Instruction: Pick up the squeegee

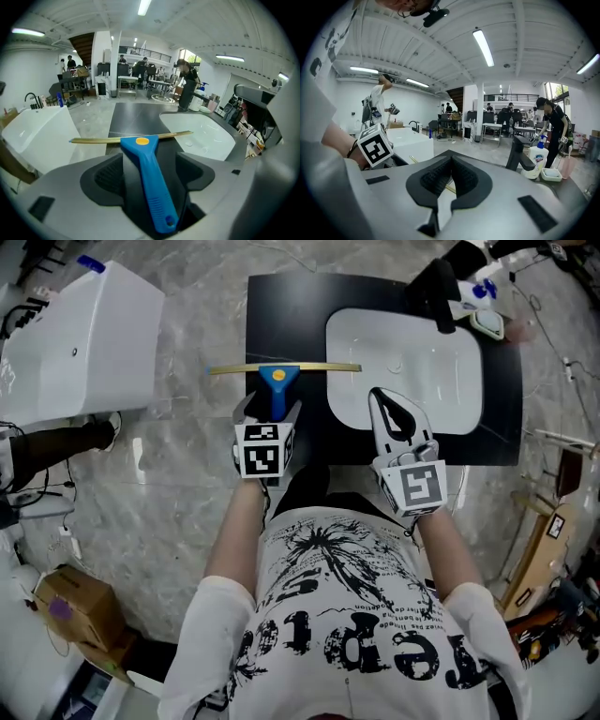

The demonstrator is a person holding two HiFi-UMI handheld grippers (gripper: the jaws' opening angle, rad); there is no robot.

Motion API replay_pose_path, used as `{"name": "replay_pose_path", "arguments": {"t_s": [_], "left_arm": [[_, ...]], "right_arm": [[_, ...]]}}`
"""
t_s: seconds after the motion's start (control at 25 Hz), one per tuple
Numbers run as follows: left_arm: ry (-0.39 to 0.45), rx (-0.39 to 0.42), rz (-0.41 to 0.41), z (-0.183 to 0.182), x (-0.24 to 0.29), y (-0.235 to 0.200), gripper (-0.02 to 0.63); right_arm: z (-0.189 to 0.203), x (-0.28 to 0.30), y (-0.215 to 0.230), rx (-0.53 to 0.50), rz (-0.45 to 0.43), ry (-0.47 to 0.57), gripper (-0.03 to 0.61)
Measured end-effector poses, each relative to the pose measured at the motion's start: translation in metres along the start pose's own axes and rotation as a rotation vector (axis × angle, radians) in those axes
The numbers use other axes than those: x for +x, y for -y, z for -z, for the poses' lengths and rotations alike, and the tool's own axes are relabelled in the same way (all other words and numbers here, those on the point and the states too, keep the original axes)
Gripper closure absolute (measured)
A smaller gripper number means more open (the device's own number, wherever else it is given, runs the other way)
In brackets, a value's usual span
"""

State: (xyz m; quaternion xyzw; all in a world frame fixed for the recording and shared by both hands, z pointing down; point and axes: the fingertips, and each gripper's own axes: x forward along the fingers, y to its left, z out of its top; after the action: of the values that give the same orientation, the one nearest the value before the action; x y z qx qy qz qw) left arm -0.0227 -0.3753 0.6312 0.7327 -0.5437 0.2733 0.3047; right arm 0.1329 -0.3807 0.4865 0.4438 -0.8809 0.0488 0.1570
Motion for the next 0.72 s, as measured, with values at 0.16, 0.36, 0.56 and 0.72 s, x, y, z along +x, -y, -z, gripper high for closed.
{"name": "replay_pose_path", "arguments": {"t_s": [0.16,0.36,0.56,0.72], "left_arm": [[-0.069,-0.026,0.002,0.004,0.025,0.0,0.258],[-0.094,-0.031,-0.092,0.011,0.038,-0.008,0.367],[-0.078,-0.049,-0.137,0.009,0.039,-0.009,0.389],[-0.087,-0.095,-0.162,0.009,0.039,-0.01,0.471]], "right_arm": [[0.007,0.01,0.015,0.008,0.018,-0.033,0.563],[0.011,0.014,0.025,0.01,0.019,-0.055,0.563],[0.01,0.016,0.029,0.005,0.005,-0.058,0.563],[0.002,0.016,0.034,0.016,-0.004,-0.044,0.563]]}}
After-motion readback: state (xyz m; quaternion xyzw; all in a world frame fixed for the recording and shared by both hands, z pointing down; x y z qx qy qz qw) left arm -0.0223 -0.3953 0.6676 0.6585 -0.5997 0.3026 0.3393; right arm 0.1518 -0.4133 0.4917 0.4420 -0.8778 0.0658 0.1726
